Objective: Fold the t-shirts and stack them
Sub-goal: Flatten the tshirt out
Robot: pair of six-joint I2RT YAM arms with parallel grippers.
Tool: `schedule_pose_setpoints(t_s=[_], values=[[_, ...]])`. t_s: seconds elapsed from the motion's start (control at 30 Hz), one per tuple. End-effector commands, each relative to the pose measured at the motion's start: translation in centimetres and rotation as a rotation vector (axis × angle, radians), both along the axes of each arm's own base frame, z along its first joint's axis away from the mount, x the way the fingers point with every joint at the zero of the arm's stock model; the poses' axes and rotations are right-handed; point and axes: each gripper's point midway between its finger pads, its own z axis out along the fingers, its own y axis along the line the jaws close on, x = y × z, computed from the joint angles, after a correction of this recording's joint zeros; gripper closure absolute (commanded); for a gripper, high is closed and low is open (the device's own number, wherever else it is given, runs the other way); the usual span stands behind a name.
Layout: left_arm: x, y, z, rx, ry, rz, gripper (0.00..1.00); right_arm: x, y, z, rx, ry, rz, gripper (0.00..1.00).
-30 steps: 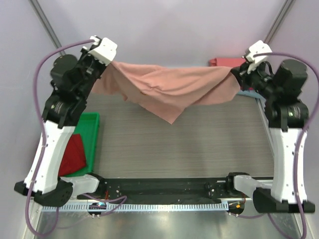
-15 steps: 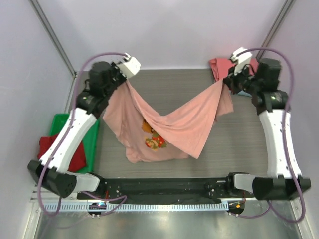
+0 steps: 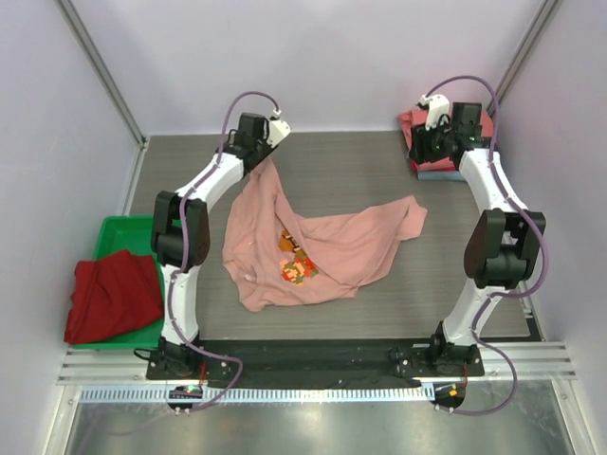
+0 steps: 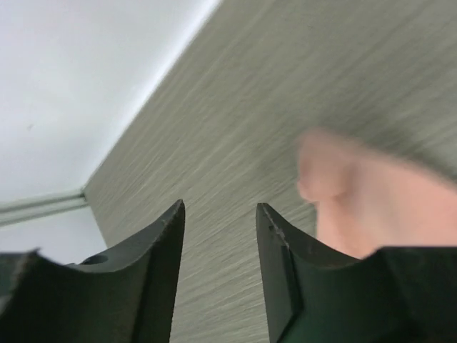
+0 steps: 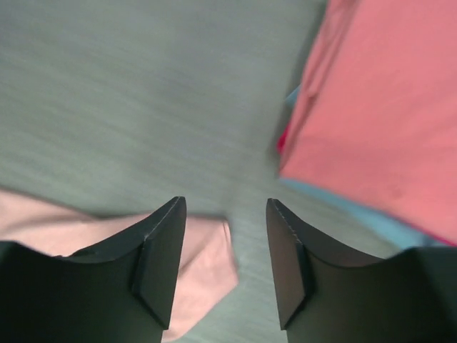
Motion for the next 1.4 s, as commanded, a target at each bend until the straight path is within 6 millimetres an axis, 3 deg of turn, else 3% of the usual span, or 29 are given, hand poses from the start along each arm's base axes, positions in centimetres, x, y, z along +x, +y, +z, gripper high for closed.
schedule_pose_setpoints(t_s=[0.0, 0.03, 0.1, 0.13, 0.17, 0.23, 0.27, 0.33, 0.37, 0.43, 0.53, 0.67, 1.13, 1.37], values=[[1.0, 1.3, 7.6, -0.086, -0.178, 0.105, 0.53, 1.4, -1.2, 8.7, -0.040, -0.230, -0.058, 0.44], [-0.1, 1.9, 8.4, -0.111, -0.181, 0.129, 0.53, 0.5, -0.6, 9.4, -0.040, -0.244, -0.011, 0.44], [-1.8, 2.7, 9.2, -0.134, -0.178, 0.156, 0.49, -2.5, 0.8, 8.1, -0.030, -0.185, 0.086, 0.44], [-3.2, 3.3, 7.7, -0.136, -0.134, 0.168, 0.47, -4.6, 2.3, 9.5, -0.036, -0.217, 0.202, 0.45], [-4.7, 3.4, 10.0, -0.184, -0.160, 0.172, 0.46, -7.4, 3.4, 6.8, -0.021, -0.121, 0.285, 0.47], [-7.8, 3.4, 7.6, -0.208, -0.031, 0.128, 0.43, -11.3, 6.1, 5.1, -0.034, -0.066, 0.446, 0.49], [-9.2, 3.5, 8.6, -0.229, -0.026, 0.121, 0.43, -14.0, 6.6, 3.0, -0.060, -0.021, 0.521, 0.51], [-11.6, 3.7, 6.6, -0.223, 0.065, 0.113, 0.43, -17.0, 9.3, 0.8, -0.082, 0.017, 0.655, 0.53], [-12.6, 3.6, 6.5, -0.236, 0.085, 0.113, 0.44, -18.8, 9.9, -1.1, -0.100, 0.044, 0.715, 0.54], [-13.6, 3.8, 5.6, -0.239, 0.114, 0.117, 0.44, -20.7, 12.1, -2.9, -0.124, 0.066, 0.821, 0.55], [-14.2, 4.0, 5.1, -0.244, 0.126, 0.134, 0.44, -22.7, 13.5, -5.5, -0.143, 0.111, 0.918, 0.56], [-14.3, 4.3, 4.8, -0.228, 0.126, 0.142, 0.45, -24.9, 14.8, -7.2, -0.198, 0.117, 1.076, 0.54], [-14.5, 5.2, 3.5, -0.187, 0.137, 0.168, 0.44, -29.1, 17.3, -10.9, -0.306, 0.097, 1.414, 0.54], [-14.2, 5.4, 2.7, -0.163, 0.143, 0.172, 0.44, -29.5, 18.1, -11.3, -0.315, 0.096, 1.473, 0.54]])
